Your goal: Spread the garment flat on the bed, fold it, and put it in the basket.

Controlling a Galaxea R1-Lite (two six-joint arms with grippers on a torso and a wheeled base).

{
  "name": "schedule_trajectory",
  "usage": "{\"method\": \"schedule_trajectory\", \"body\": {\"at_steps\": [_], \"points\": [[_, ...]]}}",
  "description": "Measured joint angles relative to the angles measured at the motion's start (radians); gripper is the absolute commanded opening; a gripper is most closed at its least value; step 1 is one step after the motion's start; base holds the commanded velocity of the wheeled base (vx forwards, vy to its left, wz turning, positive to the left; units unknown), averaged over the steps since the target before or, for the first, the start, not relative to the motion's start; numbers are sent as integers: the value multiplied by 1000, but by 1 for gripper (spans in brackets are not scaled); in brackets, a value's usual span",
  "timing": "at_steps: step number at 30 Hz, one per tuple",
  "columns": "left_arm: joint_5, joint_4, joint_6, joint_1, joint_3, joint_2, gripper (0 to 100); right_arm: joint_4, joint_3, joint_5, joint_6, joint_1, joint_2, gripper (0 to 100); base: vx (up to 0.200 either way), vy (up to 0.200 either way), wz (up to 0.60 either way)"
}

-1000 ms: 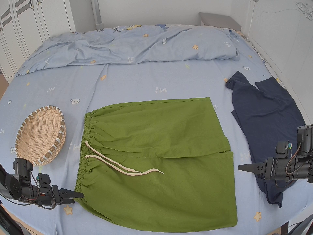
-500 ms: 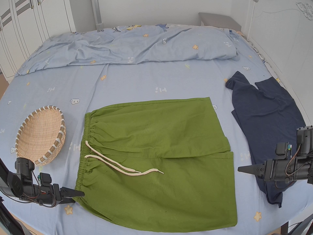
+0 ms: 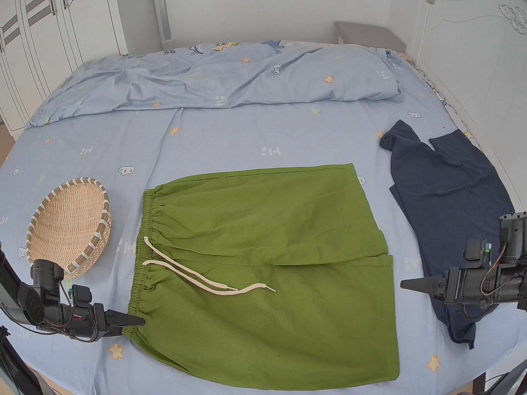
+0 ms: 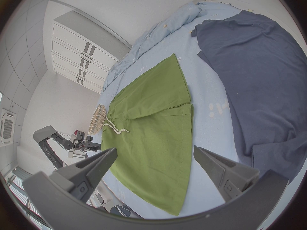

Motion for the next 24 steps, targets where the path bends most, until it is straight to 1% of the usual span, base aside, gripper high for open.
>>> {"method": "schedule_trajectory", "body": {"at_steps": [6,14,17,19,21,24], "points": [[1,-6,0,-6,0,7,0,0,5,0,-1,0,0,100,0,0,0],[-3,-6,17,41,37,-2,0,0,40,1,-8,0,4,100,0,0,0],[-4,-5,74,70,71,-9,0,0,73,3,-14,0,9,100,0,0,0],[-4,-5,131,87,89,-13,0,0,93,5,-24,1,19,100,0,0,0],[-4,-4,182,103,104,-16,0,-1,122,9,-48,5,33,100,0,0,0],[-5,-4,205,121,120,-19,0,0,176,17,-116,17,68,100,0,0,0]]}}
